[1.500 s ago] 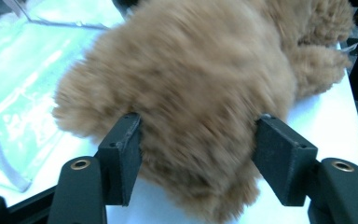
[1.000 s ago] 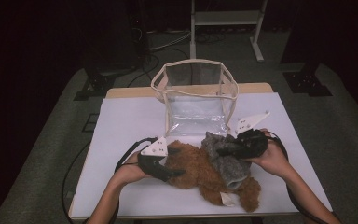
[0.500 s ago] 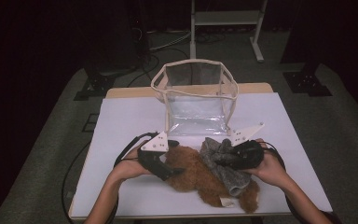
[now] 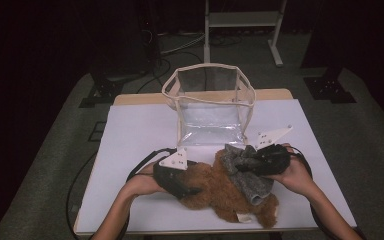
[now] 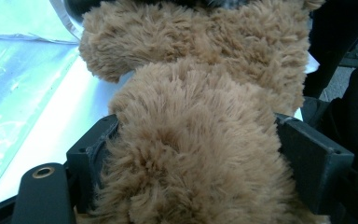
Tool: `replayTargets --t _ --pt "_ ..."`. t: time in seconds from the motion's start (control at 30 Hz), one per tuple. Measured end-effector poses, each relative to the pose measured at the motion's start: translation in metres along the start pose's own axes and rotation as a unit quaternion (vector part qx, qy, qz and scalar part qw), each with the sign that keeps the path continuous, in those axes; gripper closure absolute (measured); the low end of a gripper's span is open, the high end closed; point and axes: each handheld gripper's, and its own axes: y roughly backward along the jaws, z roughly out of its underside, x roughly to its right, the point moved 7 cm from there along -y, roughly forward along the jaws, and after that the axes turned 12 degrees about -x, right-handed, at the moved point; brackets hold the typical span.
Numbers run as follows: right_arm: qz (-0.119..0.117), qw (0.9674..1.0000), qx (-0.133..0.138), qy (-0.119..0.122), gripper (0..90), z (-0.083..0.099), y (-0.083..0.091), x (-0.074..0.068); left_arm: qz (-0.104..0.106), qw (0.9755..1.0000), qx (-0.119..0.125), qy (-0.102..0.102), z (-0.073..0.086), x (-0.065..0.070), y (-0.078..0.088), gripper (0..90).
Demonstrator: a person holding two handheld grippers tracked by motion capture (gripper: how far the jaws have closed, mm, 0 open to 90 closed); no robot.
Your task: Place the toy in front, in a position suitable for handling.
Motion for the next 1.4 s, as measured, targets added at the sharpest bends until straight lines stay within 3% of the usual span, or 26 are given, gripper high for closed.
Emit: replayTargets --t 0.1,0.33,0.53,0.57,0.63,0.73,0.83,1.0,1.23,1.4 --pt "-0.01 0.9999 0.002 -0.002 74.7 0.007 -0.009 -0.006 0.002 1.0 0.005 0.003 0.002 -0.001 0.003 13.2" --pt "-0.007 0.9997 0.011 0.02 75.8 0.019 -0.004 -0.027 0.015 0.9996 0.003 0.023 0.006 -0.002 0.004 2.8" --pt "-0.019 0.9993 0.021 0.026 76.2 0.028 -0.001 -0.038 0.063 0.997 -0.004 0.045 0.004 -0.001 -0.012 1.0" --pt "-0.019 0.9993 0.02 0.024 76.2 0.028 -0.001 -0.038 0.066 0.997 -0.01 0.04 0.003 0.0 -0.016 0.1" --pt "-0.02 0.9993 0.022 0.021 76.1 0.028 0.0 -0.037 0.058 0.9976 -0.016 0.035 0.0 0.0 -0.019 1.9" --pt "-0.015 0.9995 0.025 0.012 75.7 0.029 0.001 -0.03 0.034 0.9989 -0.025 0.02 -0.003 -0.002 -0.017 22.6" --pt "-0.014 0.9994 0.033 -0.001 75.2 0.029 0.004 -0.021 0.005 0.9993 -0.033 0.015 -0.008 -0.003 -0.023 31.9" --pt "0.004 0.9996 0.023 -0.019 74.8 0.025 0.004 0.002 -0.041 0.9983 -0.037 0.021 -0.022 -0.013 -0.033 34.6" --pt "0.016 0.9993 0.006 -0.033 74.4 0.022 0.014 0.03 -0.065 0.9974 -0.025 0.018 -0.052 -0.023 -0.056 35.9" --pt "0.026 0.9985 0.01 -0.047 73.9 0.025 0.026 0.044 -0.093 0.9955 -0.014 0.009 -0.065 -0.034 -0.059 38.4"
